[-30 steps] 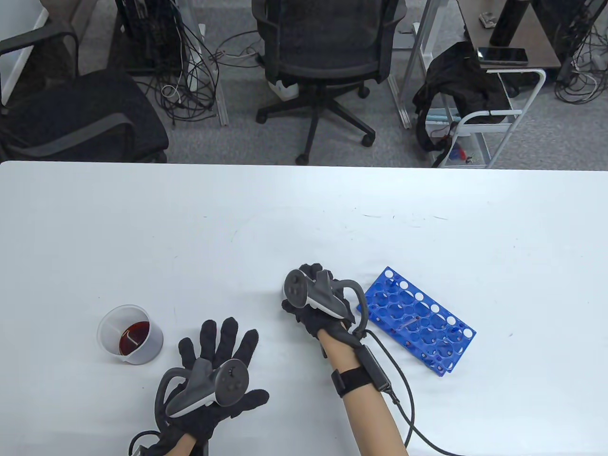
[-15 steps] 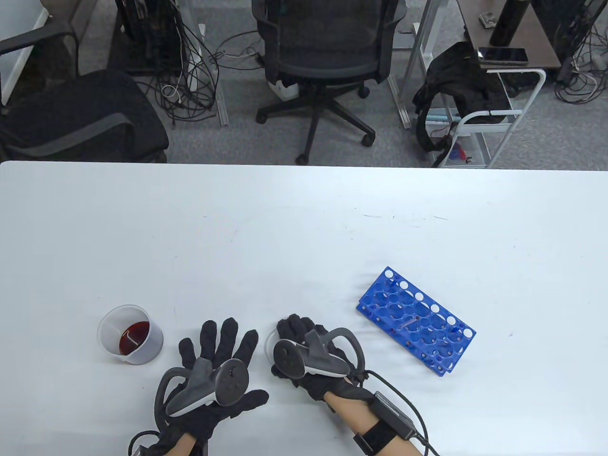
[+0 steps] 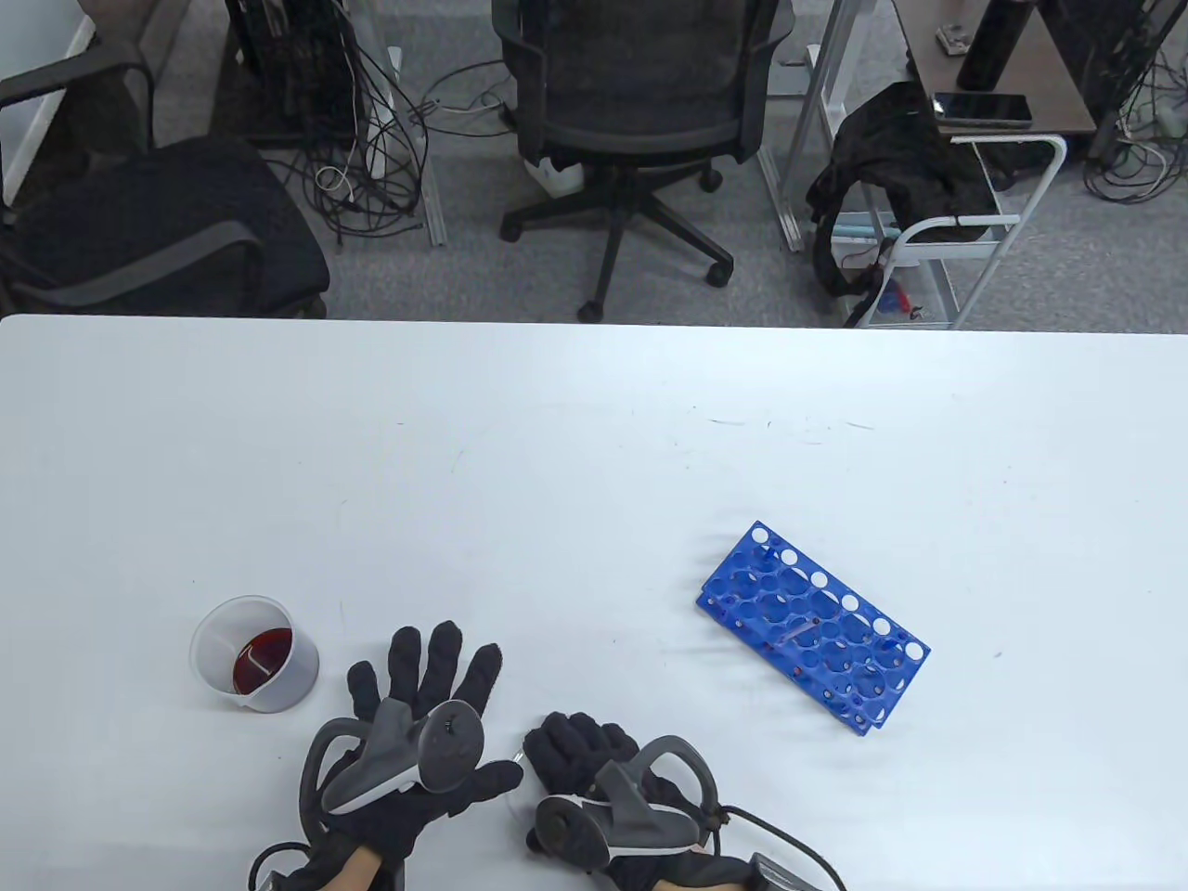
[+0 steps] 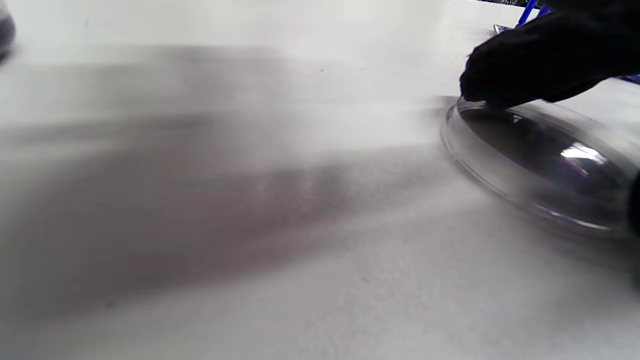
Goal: Dip glass rod and spread liquid on culture dish
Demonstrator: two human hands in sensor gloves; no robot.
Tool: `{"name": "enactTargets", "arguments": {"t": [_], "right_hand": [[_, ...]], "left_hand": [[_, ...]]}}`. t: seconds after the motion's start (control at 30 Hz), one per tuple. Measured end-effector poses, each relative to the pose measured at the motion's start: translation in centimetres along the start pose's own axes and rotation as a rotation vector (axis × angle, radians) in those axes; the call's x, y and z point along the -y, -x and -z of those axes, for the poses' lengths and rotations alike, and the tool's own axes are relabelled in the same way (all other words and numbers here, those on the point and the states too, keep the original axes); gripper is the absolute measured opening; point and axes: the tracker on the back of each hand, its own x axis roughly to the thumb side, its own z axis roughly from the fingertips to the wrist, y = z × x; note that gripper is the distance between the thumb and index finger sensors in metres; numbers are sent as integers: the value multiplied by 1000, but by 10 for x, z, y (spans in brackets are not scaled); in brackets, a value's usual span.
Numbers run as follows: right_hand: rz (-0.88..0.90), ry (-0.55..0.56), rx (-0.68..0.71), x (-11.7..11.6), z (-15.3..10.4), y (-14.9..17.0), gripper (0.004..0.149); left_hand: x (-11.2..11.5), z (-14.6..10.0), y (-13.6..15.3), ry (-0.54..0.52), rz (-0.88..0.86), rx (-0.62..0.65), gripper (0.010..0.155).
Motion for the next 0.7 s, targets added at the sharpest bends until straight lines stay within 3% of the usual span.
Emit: {"name": "enactTargets", "arguments": {"t": [0.23,0.5,0.7], "right_hand": [[73,-65,-26,4,-4,7,97],[112,369,-221,83,-45,46,94],[81,573,-415,122,-86,83,94]], "left_hand": [[0,0,2,1,-4,-3,104],[0,0,2,1,-7,-1,104],[0,0,1,-5,-5,2,104]]}}
